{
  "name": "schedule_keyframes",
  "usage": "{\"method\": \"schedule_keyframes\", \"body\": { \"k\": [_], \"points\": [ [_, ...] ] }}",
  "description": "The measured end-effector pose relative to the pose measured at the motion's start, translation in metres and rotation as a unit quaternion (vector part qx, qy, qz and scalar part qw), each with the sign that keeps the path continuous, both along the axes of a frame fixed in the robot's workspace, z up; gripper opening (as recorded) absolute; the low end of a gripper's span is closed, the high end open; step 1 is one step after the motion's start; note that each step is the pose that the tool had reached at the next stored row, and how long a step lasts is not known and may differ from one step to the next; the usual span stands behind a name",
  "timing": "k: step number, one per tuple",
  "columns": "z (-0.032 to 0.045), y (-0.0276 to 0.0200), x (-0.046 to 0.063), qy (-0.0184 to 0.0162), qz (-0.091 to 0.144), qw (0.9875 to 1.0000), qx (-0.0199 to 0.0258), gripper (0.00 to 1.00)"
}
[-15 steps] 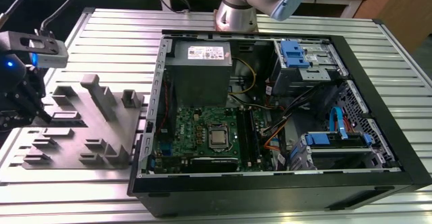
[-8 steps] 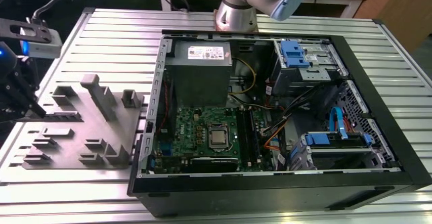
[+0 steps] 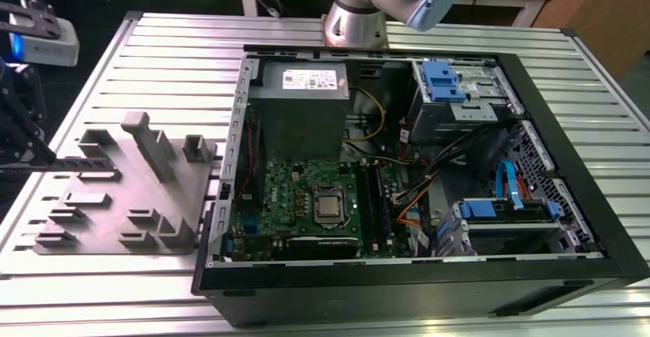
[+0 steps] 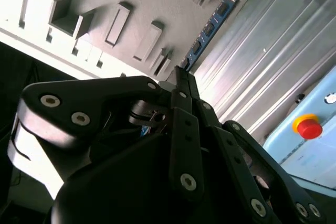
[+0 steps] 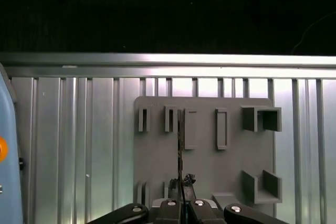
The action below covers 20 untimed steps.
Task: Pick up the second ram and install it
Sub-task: 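Pick up the second ram and move it above second insertion slot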
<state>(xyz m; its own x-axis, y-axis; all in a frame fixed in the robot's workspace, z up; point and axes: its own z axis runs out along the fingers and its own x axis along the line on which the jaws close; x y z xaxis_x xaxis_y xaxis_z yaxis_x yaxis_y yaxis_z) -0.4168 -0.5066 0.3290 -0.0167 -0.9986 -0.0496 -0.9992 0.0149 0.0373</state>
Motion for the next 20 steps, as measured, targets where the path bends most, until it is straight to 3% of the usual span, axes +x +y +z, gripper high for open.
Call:
{"method": "schedule_keyframes", "body": {
  "k": [20],
  "points": [
    [0.0587,0.0001,0.000,-0.0002,0.000,1.0000,0.0000,0.08]
  ]
}}
